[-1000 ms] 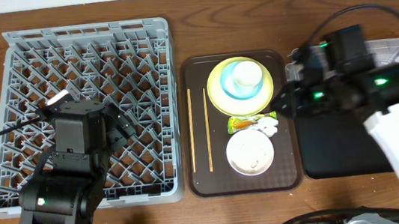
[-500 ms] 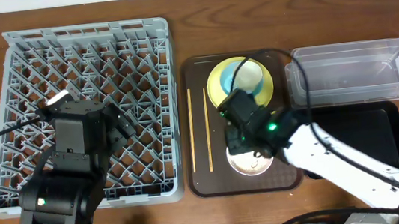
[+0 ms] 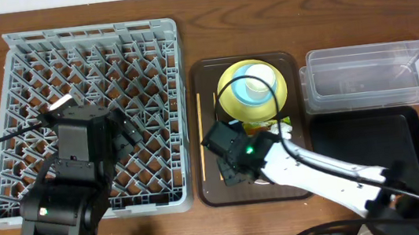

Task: Sort waste into correct bins and load items into the dishwasher
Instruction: 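Grasp the rim of the pink rice bowl with the right gripper, then carry the bowl over the black tray and tip the rice out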

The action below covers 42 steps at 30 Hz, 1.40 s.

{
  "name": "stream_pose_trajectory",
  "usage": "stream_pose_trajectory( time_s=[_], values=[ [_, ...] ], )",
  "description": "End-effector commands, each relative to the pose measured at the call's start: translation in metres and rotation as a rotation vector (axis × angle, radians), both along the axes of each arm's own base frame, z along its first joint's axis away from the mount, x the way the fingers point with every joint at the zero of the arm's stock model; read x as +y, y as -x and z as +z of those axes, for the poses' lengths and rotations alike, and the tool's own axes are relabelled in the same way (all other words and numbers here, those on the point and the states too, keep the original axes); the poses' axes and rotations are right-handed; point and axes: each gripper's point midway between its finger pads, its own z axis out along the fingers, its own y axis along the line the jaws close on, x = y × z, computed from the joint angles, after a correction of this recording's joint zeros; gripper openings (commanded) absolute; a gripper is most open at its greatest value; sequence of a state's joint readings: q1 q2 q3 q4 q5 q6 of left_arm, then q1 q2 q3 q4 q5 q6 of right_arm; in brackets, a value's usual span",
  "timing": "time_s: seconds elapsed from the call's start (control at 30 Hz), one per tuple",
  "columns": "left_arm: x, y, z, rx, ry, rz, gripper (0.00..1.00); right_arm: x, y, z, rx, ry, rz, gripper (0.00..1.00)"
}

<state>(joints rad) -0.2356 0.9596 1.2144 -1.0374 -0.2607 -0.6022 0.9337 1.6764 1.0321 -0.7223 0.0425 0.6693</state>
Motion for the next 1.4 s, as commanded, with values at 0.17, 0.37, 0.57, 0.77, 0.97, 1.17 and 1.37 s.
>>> stream_pose_trajectory(
  time_s=[0.17,0.37,0.57,0.77,0.97,1.17,1.37],
  values=[
    [0.002,-0.001,0.005,-0.01,0.0,0.005,0.95,-0.004,0.004,-0.018,0.007,0.065,0.008,0.18],
    [0.002,-0.001,0.005,-0.01,0.0,0.005,0.95,-0.007,0.01,-0.019,0.03,0.078,0.013,0.1],
    [0.002,-0.001,0.005,-0.01,-0.001,0.005,0.95,-0.008,0.011,-0.02,0.036,0.082,0.014,0.04],
    [0.002,-0.001,0.005,-0.01,-0.001,0.005,0.95,-0.003,0.021,-0.018,0.092,0.049,0.024,0.01],
    [0.002,-0.001,0.005,-0.01,0.0,0.005,0.95,-0.005,0.023,0.005,0.068,0.011,0.042,0.01],
    [0.002,-0.001,0.005,-0.01,0.0,0.005,0.95,-0.014,0.02,0.051,0.001,-0.072,0.03,0.01],
    [0.002,-0.001,0.005,-0.01,0.0,0.005,0.95,-0.045,0.013,0.085,-0.039,-0.117,-0.051,0.01]
  ],
)
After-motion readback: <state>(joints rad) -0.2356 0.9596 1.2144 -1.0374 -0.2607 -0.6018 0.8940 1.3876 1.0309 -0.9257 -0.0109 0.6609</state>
